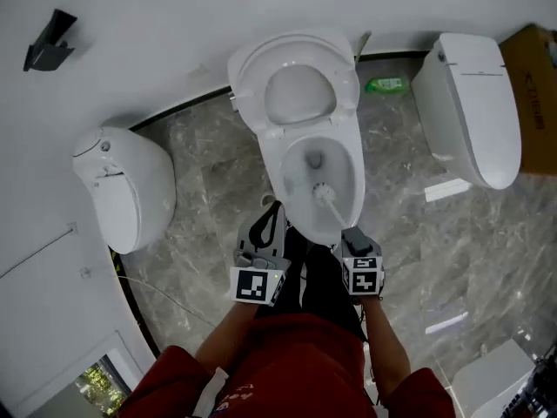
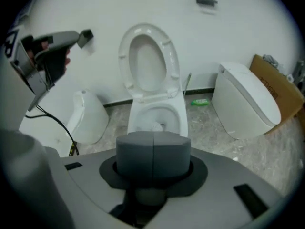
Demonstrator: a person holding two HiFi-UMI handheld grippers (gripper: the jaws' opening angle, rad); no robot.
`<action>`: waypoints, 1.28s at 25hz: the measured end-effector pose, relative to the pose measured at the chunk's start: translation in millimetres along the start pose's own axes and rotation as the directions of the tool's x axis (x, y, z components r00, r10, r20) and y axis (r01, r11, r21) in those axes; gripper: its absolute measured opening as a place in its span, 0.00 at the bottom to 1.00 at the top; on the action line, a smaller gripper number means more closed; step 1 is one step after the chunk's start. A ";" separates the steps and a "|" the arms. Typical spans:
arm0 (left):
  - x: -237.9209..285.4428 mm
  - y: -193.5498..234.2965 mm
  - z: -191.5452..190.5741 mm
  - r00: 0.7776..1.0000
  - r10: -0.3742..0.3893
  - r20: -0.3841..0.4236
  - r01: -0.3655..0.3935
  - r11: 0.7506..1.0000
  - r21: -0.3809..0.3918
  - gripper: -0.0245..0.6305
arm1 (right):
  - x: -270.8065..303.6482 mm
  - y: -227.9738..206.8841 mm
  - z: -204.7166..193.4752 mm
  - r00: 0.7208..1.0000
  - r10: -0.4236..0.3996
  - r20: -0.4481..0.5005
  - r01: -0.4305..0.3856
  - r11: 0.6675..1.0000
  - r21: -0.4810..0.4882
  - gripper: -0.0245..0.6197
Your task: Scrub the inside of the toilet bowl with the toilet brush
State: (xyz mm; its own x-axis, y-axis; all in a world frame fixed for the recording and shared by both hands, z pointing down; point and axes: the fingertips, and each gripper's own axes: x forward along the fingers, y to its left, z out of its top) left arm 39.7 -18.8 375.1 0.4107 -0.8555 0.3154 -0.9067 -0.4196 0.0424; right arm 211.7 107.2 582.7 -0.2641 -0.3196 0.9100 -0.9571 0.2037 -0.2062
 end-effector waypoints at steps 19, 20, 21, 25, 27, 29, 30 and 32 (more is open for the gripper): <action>-124.5 26.4 276.1 0.892 0.086 0.444 -0.161 0.978 0.134 0.04 | -397.6 58.5 251.8 0.367 -0.008 0.930 0.054 0.998 -0.012 0.26; -131.3 38.9 274.2 0.900 0.100 0.424 -0.177 0.973 0.146 0.04 | -399.8 71.1 257.2 0.349 -0.004 0.937 0.057 0.998 -0.017 0.26; -137.2 51.5 271.6 0.909 0.113 0.401 -0.187 0.971 0.151 0.04 | -400.9 83.7 262.7 0.334 -0.003 0.942 0.065 0.998 -0.020 0.26; -163.3 93.5 266.4 0.913 0.152 0.379 -0.214 0.968 0.128 0.04 | -400.9 131.7 278.0 0.318 -0.002 0.948 0.129 0.991 -0.042 0.26; -171.5 107.5 266.2 0.910 0.161 0.383 -0.224 0.967 0.124 0.04 | -402.8 151.3 285.6 0.310 0.008 0.951 0.154 0.986 -0.059 0.26; -176.6 117.2 266.5 0.907 0.166 0.387 -0.229 0.966 0.122 0.04 | -404.5 166.3 291.5 0.303 0.016 0.953 0.175 0.982 -0.072 0.26; -178.7 120.9 266.3 0.907 0.168 0.386 -0.230 0.966 0.120 0.04 | -404.5 172.0 293.9 0.303 0.017 0.953 0.185 0.980 -0.076 0.26; -182.6 127.3 266.9 0.907 0.171 0.386 -0.233 0.965 0.120 0.04 | -403.5 180.5 298.1 0.305 0.015 0.952 0.196 0.977 -0.079 0.26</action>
State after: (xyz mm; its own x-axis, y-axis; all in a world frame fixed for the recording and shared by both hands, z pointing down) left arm -125.0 3.0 69.9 0.2544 -0.9644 -0.0727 -0.9592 -0.2420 -0.1465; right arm 109.9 -2.9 71.1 -0.2090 -0.9755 -0.0683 -0.9779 0.2091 0.0054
